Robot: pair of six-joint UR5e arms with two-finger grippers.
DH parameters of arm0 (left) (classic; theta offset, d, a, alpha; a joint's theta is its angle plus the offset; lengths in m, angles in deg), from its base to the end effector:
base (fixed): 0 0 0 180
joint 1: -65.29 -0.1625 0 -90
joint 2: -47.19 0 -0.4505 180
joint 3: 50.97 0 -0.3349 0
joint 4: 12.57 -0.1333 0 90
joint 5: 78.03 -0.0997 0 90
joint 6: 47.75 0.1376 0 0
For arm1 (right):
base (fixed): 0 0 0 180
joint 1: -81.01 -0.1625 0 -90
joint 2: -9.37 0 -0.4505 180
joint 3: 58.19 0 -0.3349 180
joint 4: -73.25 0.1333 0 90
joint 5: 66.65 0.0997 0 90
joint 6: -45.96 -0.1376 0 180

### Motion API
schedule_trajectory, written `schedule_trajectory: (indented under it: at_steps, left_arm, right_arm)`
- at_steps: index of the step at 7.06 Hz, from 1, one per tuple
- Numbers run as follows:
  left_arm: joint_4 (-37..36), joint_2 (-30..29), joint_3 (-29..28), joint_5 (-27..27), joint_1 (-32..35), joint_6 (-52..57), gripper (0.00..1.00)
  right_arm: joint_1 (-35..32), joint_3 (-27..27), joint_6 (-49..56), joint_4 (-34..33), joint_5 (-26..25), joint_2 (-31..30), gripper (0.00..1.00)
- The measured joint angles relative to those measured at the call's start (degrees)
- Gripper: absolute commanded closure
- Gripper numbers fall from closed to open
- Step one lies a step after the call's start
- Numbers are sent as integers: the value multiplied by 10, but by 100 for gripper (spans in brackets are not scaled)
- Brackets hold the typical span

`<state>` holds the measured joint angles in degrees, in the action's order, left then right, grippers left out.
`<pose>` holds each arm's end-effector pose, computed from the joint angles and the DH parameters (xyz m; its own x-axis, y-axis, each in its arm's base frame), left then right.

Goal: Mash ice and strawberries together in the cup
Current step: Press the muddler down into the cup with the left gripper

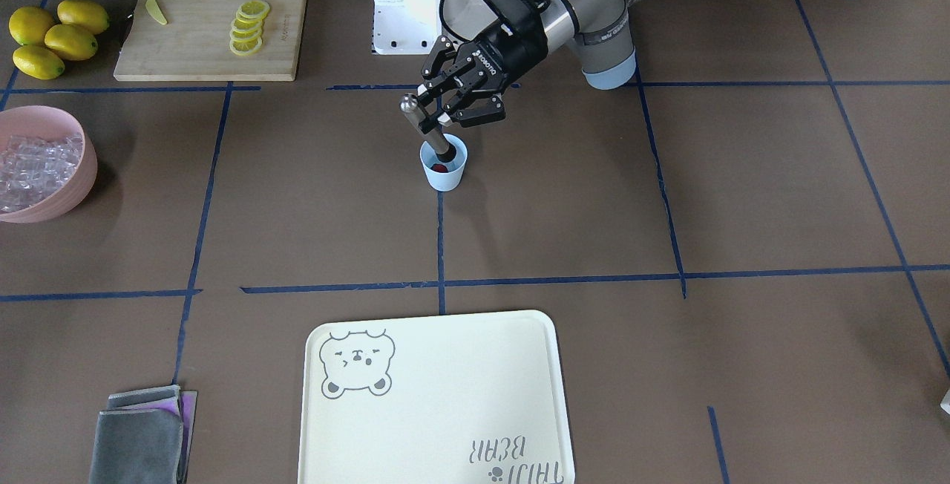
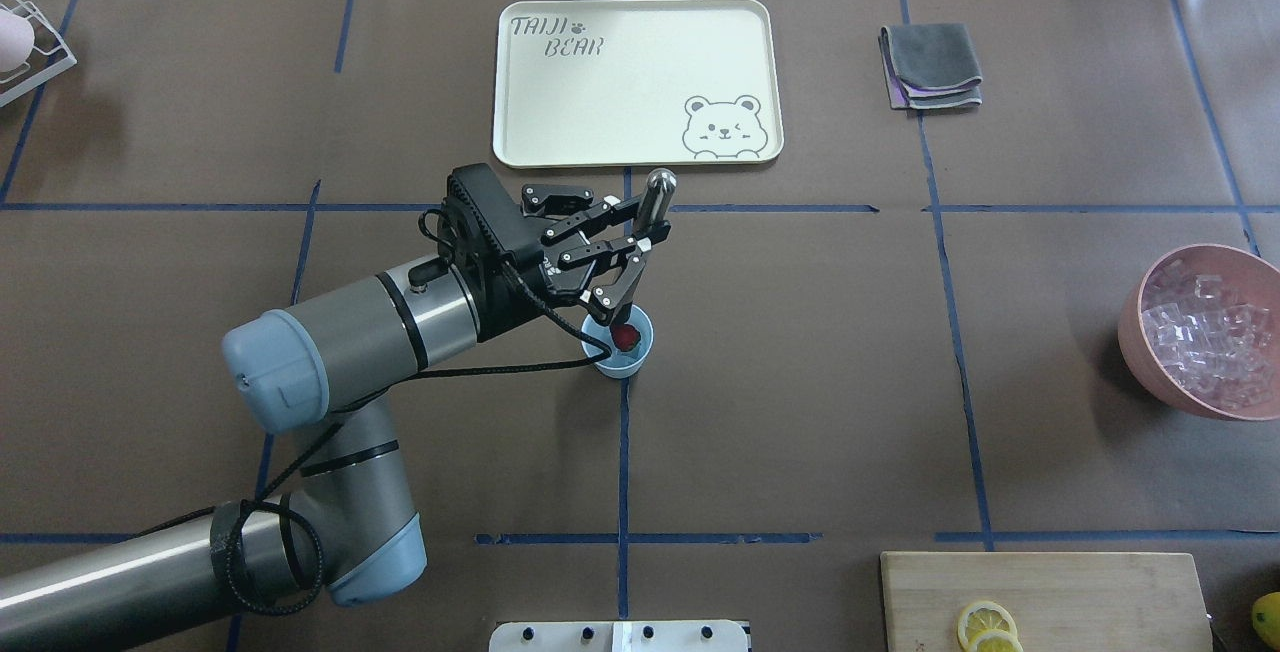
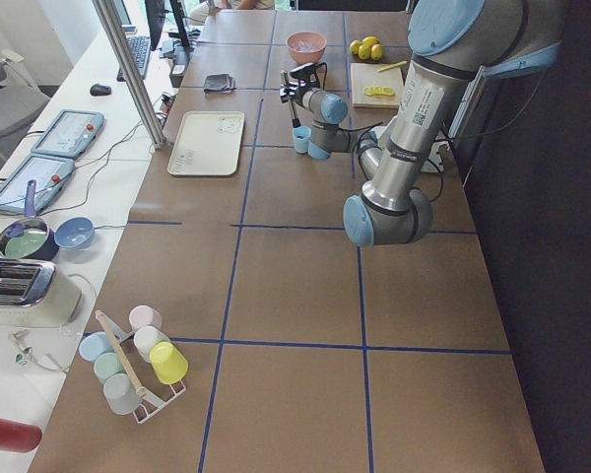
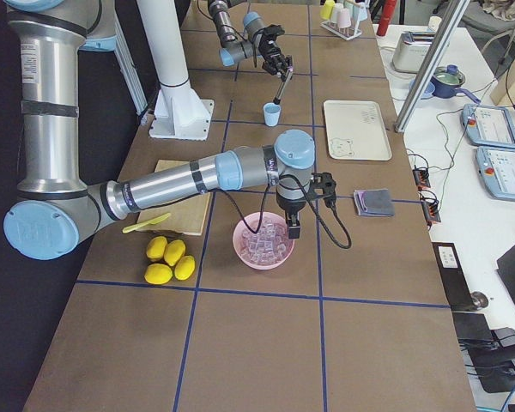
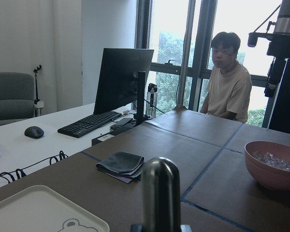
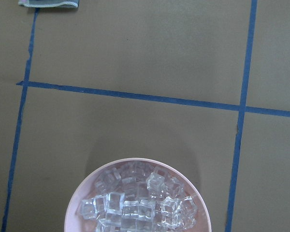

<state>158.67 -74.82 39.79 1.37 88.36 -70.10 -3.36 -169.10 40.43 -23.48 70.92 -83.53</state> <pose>0.4930 -0.3824 0.2171 0.3569 0.8361 -0.4166 0.5515 0.1714 0.8164 -0.0088 -0.4128 0.5804 0.6635 -0.1148 0.7393 0.0324 0.9916 0.1249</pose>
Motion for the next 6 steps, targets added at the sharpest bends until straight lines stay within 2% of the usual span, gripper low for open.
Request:
schedule_trajectory:
  at_steps: [6]
  left_arm:
    - [30, 2, -45, -16, -24, 9, 100]
  right_arm:
    - [0, 0, 0, 0, 0, -1, 0]
